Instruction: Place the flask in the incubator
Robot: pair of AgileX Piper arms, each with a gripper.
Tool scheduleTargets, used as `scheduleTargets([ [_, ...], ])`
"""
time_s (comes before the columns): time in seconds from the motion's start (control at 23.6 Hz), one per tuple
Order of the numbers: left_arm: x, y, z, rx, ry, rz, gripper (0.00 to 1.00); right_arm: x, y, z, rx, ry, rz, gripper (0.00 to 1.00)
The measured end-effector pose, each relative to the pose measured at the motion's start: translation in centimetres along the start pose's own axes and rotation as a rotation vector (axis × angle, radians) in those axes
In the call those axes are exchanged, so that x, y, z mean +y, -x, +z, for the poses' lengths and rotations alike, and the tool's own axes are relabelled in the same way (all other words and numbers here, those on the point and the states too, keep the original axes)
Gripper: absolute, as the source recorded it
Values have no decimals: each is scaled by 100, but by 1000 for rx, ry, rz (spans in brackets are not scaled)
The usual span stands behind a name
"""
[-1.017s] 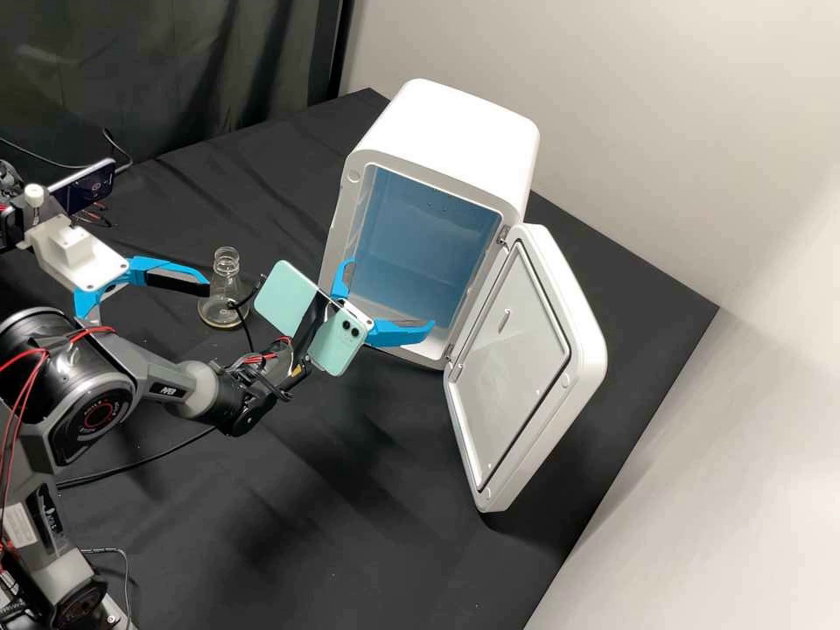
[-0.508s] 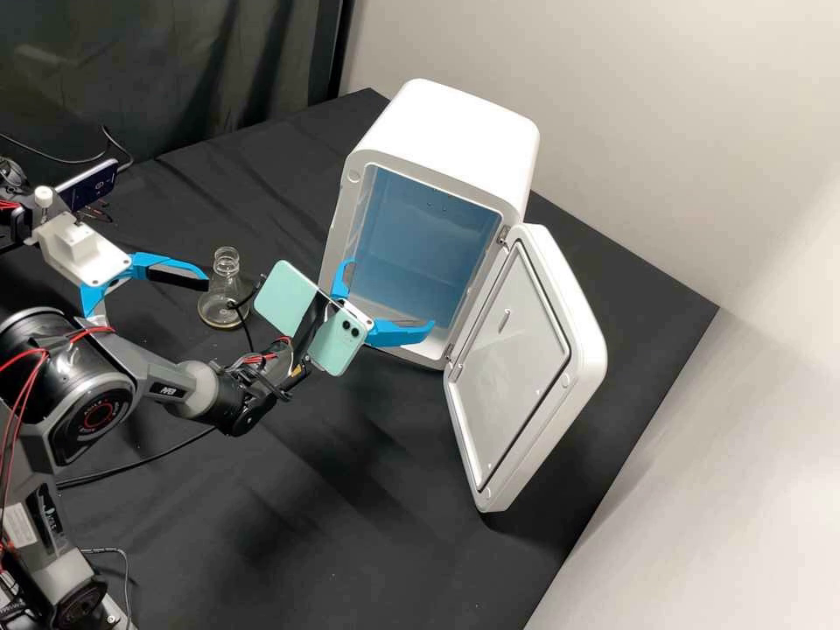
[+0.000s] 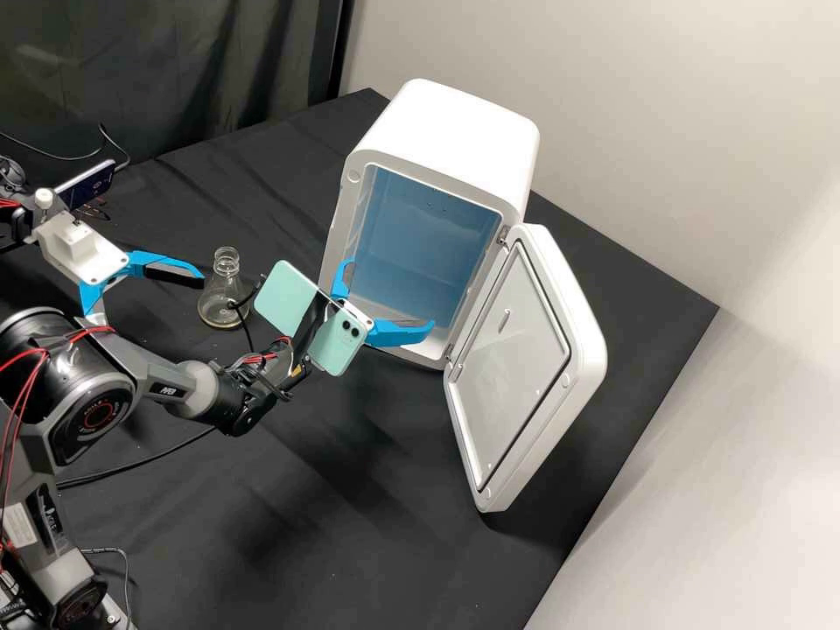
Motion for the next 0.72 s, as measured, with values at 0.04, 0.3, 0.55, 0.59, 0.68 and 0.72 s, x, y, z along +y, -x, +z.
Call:
scheduleTargets([
  [0.04,-1,-3,14,-3,2,0,100,0,0,0,0,0,0,100],
  [0.3,-138,-1,24,-9,18,-47,100,0,0,0,0,0,0,100],
  [0.55,-354,107,32,-6,43,-119,100,0,0,0,0,0,0,100],
  [0.59,-377,118,27,-3,47,-128,100,0,0,0,0,0,0,100],
  [0.68,-404,138,-2,11,54,-135,100,0,0,0,0,0,0,100],
  [0.72,-414,141,-21,20,57,-138,100,0,0,0,0,0,0,100],
])
